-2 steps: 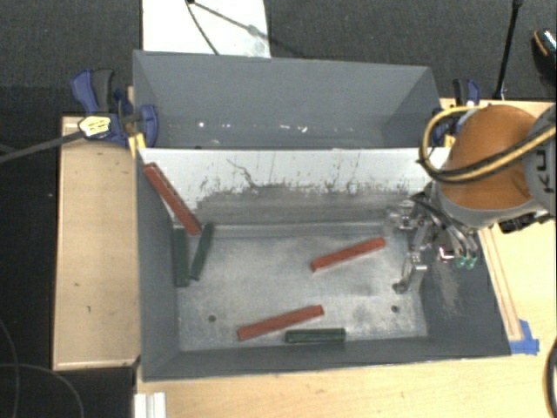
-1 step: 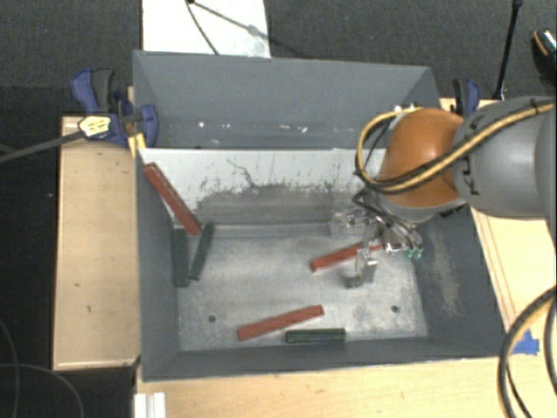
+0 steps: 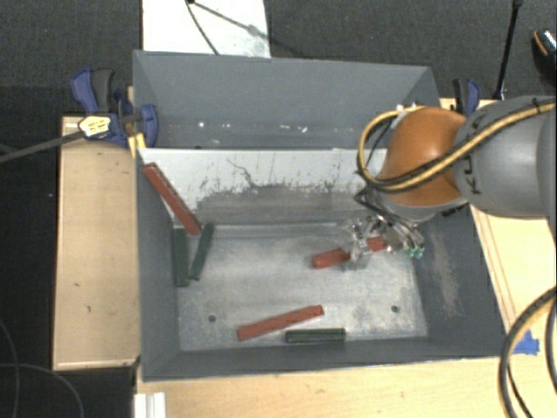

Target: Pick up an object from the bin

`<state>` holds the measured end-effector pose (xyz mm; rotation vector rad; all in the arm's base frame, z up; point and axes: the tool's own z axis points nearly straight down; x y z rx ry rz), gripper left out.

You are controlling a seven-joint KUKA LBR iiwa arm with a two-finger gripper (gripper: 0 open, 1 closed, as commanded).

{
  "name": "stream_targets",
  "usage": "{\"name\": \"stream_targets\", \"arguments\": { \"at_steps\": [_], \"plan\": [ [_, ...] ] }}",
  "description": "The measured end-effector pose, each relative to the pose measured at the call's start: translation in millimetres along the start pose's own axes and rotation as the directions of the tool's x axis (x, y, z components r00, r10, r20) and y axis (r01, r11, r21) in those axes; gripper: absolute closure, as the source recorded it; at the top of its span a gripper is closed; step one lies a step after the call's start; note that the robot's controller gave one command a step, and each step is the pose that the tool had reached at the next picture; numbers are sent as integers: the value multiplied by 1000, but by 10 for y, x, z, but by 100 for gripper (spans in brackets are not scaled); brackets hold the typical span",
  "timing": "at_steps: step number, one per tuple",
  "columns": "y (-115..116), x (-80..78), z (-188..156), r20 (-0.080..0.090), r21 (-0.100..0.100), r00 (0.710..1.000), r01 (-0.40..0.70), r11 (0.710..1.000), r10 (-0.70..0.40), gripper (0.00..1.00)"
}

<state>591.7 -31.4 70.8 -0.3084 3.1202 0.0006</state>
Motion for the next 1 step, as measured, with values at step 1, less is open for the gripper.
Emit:
{"name": "stream_targets", "arguments": {
  "at_steps": [1],
  "plan": [
    [441,115,-1781,5,1,1000,14,1000,-14,100]
  ]
}}
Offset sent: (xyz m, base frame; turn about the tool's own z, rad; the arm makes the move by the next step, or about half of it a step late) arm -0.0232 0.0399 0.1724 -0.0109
